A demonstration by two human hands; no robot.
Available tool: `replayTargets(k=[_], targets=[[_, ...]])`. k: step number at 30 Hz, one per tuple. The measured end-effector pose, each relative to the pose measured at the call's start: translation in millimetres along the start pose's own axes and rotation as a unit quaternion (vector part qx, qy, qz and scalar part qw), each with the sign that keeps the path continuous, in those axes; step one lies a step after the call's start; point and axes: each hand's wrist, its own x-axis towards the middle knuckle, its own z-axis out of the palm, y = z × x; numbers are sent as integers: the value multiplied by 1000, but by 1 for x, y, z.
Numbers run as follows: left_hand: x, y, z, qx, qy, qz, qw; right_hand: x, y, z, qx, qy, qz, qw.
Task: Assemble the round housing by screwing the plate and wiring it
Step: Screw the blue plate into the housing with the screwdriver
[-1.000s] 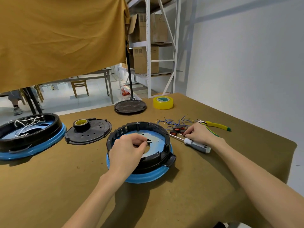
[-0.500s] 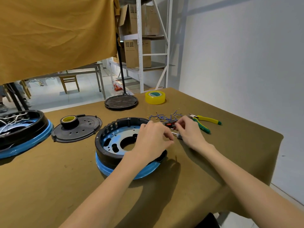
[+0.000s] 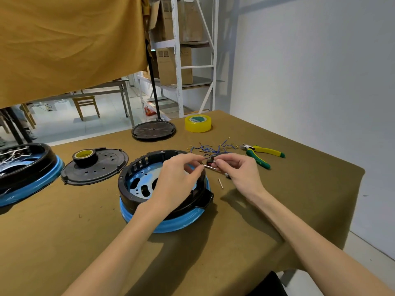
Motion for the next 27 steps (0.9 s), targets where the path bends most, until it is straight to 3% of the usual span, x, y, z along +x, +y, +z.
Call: replayTargets(k=[5,9,12,15,17,22,27], targets=[[-8,2,-6,-80,9,26,996,-11,-10,18,198,-66,87,974],[-8,-1,-11,-127,-1,5,992,-14,-16,21,194,-80,89,974],[-7,-3,-10,-120,8,7,993,-14,-18,19,140,-75,75,984],[-2,-7,-6,-80,26,-32,996,-14,-10,18,14,-10,40,999],[5,-10,-3,-40,13,-61,997,-15,-1,16,-41,35,49,997],[29,-10,3,30,-10,-55,998,-19,15,18,-201,60,19,978],[41,-10,10,65,-33,-46,996,-22,18,18,-221,40,-5,974]])
